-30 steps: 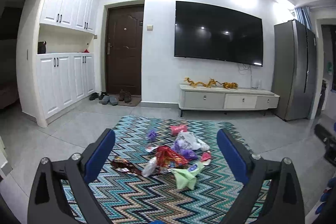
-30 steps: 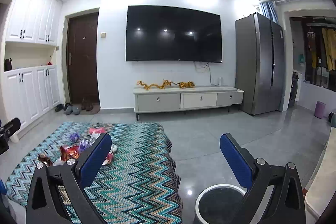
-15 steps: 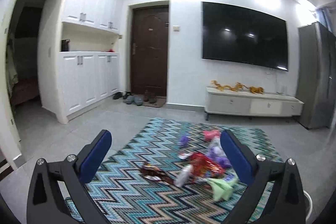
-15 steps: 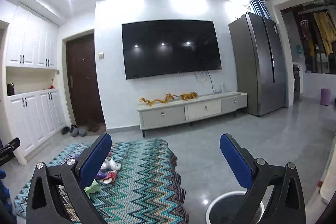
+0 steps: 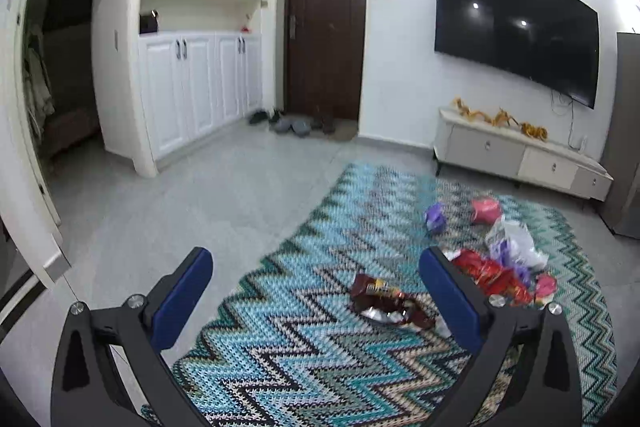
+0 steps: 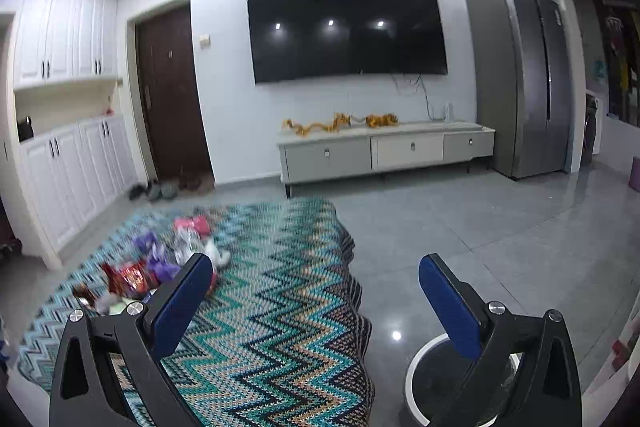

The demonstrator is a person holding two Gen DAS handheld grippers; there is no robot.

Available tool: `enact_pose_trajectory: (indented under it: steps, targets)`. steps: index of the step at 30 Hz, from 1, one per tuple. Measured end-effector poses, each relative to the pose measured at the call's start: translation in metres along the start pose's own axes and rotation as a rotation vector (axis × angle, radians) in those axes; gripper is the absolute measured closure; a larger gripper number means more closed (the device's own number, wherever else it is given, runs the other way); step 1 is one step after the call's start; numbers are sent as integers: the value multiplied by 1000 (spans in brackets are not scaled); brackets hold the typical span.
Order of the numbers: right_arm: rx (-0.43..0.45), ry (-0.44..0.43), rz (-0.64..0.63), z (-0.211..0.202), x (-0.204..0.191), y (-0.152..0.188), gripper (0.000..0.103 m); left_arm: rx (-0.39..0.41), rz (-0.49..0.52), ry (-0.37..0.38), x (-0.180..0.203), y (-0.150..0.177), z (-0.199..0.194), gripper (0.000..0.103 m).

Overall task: Collect trash
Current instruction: 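Approach the trash pile on the rug with both tools open, then grasp the clear plastic bag with the left tool while the right grasps a pink-white wrapper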

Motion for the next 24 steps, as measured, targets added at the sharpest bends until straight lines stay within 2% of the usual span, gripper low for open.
enact_pose_trajectory:
  steps: [2, 6, 13, 16, 18, 20, 24]
  targets:
    - [-53, -38, -10, 17, -9, 2, 0, -45, 4, 51, 0, 3, 12, 0]
    - [-153, -102, -44, 49, -31, 3, 1, -122, 70, 231, 17, 11, 30, 3]
    - [-311, -245, -54, 113, -66, 11, 31, -245, 221, 457, 72, 22, 56, 28]
    - [-375, -304, -38, 141, -78, 16, 42, -300, 317, 494, 99, 32, 71, 44]
    - [-408, -321, -39, 156, -85, 19, 43, -330, 391, 487, 115, 39, 84, 48]
    - [-434, -338, -42, 169, -92, 23, 44, -359, 429, 478, 123, 45, 94, 59]
    - [-507, -371, -30, 200, -103, 34, 48, -412, 457, 467, 131, 50, 115, 65]
Point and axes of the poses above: each gripper's, at about its wrist camera, not at the fingertips, and z roughly the way its jaws point, x to its right, y to its underside, the point moved 1 cm from there along z, roughly the way its jaws point
